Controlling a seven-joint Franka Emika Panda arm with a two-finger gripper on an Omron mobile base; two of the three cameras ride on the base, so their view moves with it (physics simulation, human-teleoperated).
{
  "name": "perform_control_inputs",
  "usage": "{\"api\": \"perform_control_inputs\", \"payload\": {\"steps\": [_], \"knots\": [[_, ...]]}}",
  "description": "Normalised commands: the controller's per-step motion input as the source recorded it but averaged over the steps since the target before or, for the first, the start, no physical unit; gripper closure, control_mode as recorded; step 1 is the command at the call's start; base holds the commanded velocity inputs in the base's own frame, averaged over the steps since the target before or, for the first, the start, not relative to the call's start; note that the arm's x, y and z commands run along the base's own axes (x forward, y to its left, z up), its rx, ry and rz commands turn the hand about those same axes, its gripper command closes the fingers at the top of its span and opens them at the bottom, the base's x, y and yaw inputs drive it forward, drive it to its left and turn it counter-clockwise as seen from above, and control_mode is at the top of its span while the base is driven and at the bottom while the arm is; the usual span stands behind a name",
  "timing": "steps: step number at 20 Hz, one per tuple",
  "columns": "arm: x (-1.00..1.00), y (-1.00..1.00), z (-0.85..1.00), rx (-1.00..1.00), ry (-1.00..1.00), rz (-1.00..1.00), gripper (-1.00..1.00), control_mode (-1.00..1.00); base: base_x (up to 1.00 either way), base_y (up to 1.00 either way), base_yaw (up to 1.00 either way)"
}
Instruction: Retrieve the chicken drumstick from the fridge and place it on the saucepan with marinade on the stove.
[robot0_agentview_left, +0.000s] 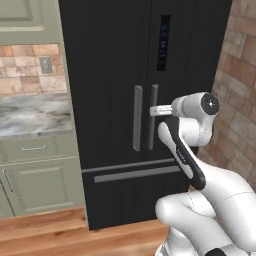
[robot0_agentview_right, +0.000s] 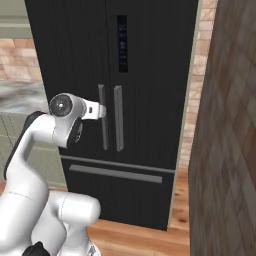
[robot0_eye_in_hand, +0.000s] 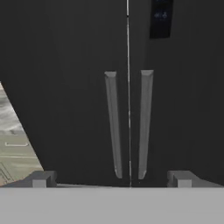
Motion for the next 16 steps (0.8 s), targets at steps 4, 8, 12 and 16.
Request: {"api": "perform_control_inputs", "payload": {"steps": [4, 8, 12, 16], "knots": [[0.00, 0.02, 0.00, 0.03, -0.22, 0.00, -1.00, -1.00, 0.00, 0.00, 0.00], [0.00, 0.03, 0.00, 0.04, -0.19, 0.00, -1.00, -1.00, 0.00, 0.00, 0.00], [0.00, 0.07, 0.00, 0.03, -0.17, 0.00, -1.00, -1.00, 0.00, 0.00, 0.00], [0.00, 0.02, 0.00, 0.02, -0.16, 0.00, -1.00, -1.00, 0.00, 0.00, 0.00]]}}
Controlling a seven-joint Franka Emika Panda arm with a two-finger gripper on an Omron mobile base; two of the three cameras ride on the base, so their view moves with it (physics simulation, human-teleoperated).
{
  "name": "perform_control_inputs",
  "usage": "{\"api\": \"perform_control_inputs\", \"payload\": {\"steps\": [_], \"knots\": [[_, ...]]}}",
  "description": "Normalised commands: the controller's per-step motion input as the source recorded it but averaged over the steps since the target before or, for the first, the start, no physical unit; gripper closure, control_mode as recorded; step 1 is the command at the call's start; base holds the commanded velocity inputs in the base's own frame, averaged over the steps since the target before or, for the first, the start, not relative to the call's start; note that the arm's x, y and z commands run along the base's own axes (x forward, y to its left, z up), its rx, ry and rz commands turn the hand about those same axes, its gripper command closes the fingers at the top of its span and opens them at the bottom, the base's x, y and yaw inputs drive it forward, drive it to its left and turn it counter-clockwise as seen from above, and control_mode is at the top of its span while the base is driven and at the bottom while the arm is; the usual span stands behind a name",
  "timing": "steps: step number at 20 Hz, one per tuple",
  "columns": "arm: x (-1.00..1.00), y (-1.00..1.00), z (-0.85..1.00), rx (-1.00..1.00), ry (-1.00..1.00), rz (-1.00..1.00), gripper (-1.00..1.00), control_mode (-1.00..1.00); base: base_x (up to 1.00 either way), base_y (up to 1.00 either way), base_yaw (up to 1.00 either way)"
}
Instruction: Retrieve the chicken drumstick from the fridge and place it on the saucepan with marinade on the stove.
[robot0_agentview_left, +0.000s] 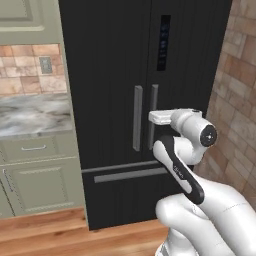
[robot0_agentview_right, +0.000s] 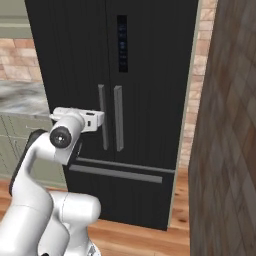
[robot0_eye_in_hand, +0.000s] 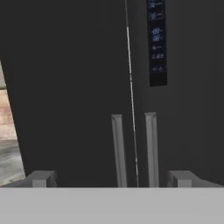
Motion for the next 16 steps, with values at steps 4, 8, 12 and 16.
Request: {"api": "perform_control_inputs", "payload": {"steps": [4, 8, 12, 16], "knots": [[0.00, 0.01, 0.00, 0.01, -0.18, 0.00, -1.00, -1.00, 0.00, 0.00, 0.00], [0.07, 0.18, 0.00, 0.00, -0.09, 0.00, -1.00, -1.00, 0.00, 0.00, 0.00], [0.13, 0.00, 0.00, 0.00, -0.06, 0.00, -1.00, -1.00, 0.00, 0.00, 0.00], [0.30, 0.00, 0.00, 0.01, -0.04, -0.04, -1.00, -1.00, 0.00, 0.00, 0.00]]}}
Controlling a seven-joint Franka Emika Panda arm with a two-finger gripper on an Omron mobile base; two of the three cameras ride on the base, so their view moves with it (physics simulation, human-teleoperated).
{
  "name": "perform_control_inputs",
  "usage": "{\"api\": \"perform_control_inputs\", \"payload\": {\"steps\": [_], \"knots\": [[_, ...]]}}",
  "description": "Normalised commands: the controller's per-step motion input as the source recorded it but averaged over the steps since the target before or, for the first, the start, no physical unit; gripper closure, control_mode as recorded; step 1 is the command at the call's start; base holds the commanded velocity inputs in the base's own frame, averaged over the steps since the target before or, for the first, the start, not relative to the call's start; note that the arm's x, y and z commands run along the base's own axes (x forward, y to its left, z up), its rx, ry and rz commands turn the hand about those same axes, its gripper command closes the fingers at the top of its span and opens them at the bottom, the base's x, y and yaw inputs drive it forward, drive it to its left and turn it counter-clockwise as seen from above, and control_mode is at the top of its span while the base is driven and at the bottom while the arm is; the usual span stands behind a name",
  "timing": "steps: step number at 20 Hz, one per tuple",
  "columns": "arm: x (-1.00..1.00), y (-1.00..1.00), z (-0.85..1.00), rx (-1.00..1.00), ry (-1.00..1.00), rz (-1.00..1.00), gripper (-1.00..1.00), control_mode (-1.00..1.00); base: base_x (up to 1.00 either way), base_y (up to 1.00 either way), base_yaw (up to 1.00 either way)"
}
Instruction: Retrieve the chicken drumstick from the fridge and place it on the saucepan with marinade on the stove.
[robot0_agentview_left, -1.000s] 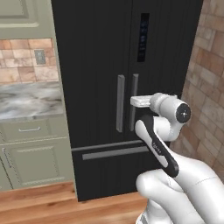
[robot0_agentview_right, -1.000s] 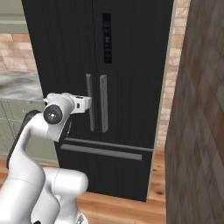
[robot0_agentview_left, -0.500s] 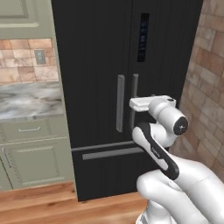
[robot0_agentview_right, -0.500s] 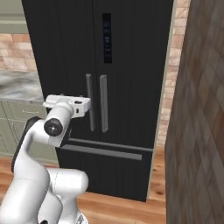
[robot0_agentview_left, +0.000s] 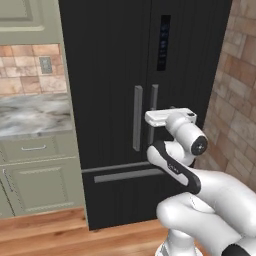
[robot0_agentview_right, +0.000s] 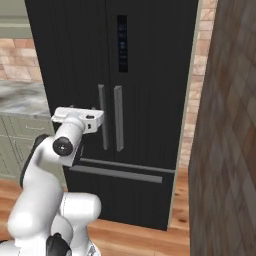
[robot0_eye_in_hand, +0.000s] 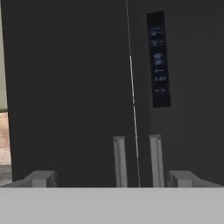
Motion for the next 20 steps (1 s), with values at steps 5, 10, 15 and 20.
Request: {"api": "perform_control_inputs", "payload": {"steps": [5, 10, 15, 20], "knots": [[0.44, 0.00, 0.00, 0.01, -0.01, -0.01, -1.00, -1.00, 0.00, 0.00, 0.00], [0.49, 0.00, 0.00, 0.00, 0.00, 0.00, -1.00, -1.00, 0.00, 0.00, 0.00], [0.40, 0.07, 0.00, 0.00, -0.02, 0.00, -1.00, -1.00, 0.00, 0.00, 0.00], [0.38, 0.01, -0.01, 0.00, -0.03, 0.00, -1.00, -1.00, 0.00, 0.00, 0.00]]}}
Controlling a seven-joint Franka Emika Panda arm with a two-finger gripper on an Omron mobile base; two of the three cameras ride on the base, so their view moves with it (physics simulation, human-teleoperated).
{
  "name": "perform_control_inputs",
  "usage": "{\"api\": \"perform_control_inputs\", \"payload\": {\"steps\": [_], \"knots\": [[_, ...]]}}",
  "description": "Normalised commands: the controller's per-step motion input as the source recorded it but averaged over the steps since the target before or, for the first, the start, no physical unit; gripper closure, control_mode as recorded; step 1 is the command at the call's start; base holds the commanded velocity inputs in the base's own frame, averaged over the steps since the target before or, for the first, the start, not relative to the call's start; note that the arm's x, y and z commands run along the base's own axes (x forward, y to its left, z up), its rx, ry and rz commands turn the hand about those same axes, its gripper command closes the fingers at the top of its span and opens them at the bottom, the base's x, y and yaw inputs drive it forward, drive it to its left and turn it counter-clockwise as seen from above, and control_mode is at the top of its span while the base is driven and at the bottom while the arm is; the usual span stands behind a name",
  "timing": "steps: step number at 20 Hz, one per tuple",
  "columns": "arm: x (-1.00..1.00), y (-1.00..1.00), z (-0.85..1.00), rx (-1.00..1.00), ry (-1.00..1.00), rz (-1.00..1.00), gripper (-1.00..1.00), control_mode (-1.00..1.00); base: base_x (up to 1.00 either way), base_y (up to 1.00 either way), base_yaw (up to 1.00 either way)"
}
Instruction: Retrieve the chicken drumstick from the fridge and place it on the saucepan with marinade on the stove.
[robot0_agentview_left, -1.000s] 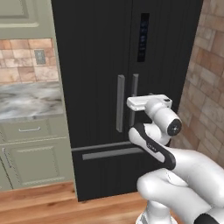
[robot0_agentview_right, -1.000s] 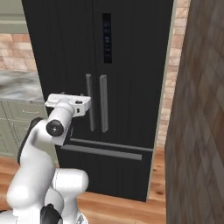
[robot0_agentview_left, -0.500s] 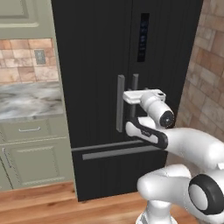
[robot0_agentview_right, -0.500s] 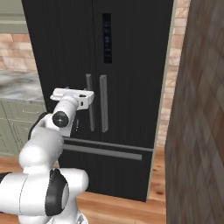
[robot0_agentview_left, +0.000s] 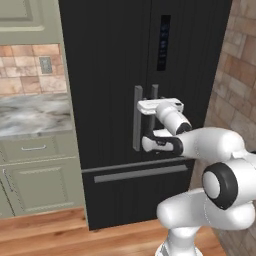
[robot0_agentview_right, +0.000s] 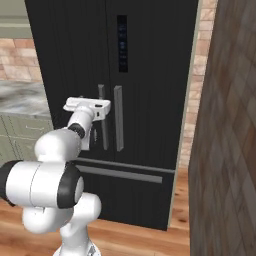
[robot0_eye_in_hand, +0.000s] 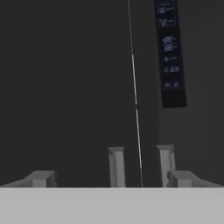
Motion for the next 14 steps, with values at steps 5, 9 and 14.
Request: {"api": "perform_control_inputs", "payload": {"steps": [5, 9, 14], "knots": [[0.40, 0.05, -0.15, 0.00, 0.00, 0.00, -1.00, -1.00, 0.00, 0.00, 0.00], [0.42, 0.12, -0.15, 0.00, 0.00, 0.00, -1.00, -1.00, 0.00, 0.00, 0.00], [0.43, 0.12, -0.12, 0.00, 0.00, 0.00, -1.00, -1.00, 0.00, 0.00, 0.00]]}}
